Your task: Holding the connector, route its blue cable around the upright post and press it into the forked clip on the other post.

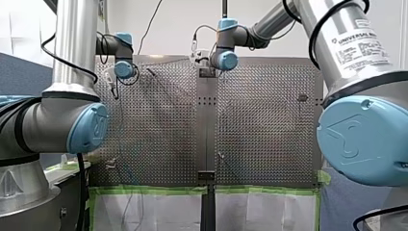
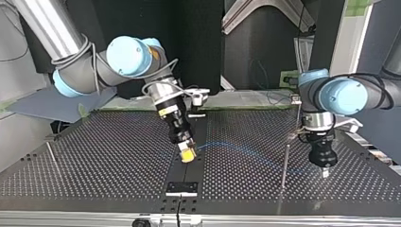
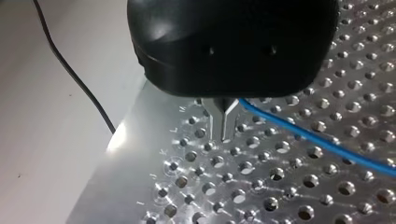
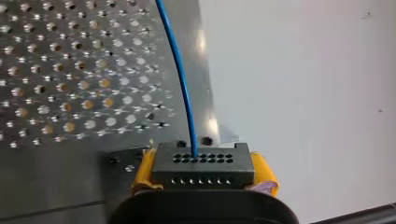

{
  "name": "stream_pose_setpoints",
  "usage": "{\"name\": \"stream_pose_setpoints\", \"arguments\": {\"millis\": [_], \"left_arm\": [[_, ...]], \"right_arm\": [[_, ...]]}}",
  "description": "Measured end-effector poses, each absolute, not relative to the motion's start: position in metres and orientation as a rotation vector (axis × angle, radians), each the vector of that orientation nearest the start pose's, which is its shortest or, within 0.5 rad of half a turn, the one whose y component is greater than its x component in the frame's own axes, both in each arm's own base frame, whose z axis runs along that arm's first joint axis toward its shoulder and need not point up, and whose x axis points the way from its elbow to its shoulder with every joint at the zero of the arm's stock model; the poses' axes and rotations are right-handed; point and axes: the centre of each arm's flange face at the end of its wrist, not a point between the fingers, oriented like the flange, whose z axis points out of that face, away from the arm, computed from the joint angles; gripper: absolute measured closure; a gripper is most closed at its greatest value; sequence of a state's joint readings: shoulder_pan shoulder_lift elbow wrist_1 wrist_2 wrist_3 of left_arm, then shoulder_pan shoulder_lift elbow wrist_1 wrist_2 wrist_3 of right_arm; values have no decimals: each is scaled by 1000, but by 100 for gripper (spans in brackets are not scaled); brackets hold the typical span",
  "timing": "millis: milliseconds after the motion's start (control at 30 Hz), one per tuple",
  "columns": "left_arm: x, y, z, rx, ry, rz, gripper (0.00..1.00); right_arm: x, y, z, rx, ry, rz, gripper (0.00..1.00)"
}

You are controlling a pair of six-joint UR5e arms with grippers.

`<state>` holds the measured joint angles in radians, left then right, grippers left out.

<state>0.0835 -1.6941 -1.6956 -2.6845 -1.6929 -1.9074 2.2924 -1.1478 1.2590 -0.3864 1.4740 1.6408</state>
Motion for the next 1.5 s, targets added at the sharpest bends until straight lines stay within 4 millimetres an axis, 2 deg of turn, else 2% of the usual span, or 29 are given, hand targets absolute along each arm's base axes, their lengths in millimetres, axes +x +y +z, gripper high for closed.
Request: {"name": "stream_pose_setpoints", "arguments": {"millis": [133, 367, 700, 900, 1133, 1167, 1200, 1233, 1267, 1300, 1367, 1400, 1433, 1467, 1500], "left_arm": [[560, -78, 411, -373, 1303, -154, 100], [563, -85, 412, -357, 1282, -223, 100], [580, -93, 369, -351, 1363, -235, 100], [582, -99, 365, -346, 1360, -251, 100], [581, -104, 364, -340, 1365, -264, 100], [581, -104, 363, -340, 1367, -264, 87], [580, -104, 362, -339, 1370, -264, 87], [580, -105, 361, -338, 1372, -265, 78], [579, -105, 359, -338, 1374, -266, 62], [578, -104, 357, -339, 1376, -269, 62], [577, -104, 354, -345, 1377, -275, 42], [576, -105, 353, -351, 1377, -280, 42], [576, -104, 352, -357, 1376, -282, 34], [576, -104, 351, -362, 1375, -283, 22], [576, -104, 351, -368, 1374, -285, 16]], "right_arm": [[565, -426, 422, 1518, -635, 1996, 100], [569, -432, 408, 1528, -641, 1988, 100], [572, -435, 395, 1543, -650, 1976, 100], [575, -435, 389, 1545, -649, 1977, 100], [582, -437, 363, 1599, -666, 1945, 100], [582, -437, 361, 1604, -667, 1943, 100], [583, -437, 359, 1607, -668, 1941, 100], [583, -437, 358, 1610, -669, 1940, 100], [584, -437, 356, 1612, -670, 1939, 100], [584, -437, 354, 1615, -671, 1937, 100], [585, -438, 347, 1627, -675, 1929, 100], [586, -439, 343, 1634, -677, 1925, 100], [587, -439, 338, 1646, -682, 1917, 100], [587, -439, 333, 1656, -685, 1910, 100], [588, -440, 329, 1666, -688, 1902, 100]]}}
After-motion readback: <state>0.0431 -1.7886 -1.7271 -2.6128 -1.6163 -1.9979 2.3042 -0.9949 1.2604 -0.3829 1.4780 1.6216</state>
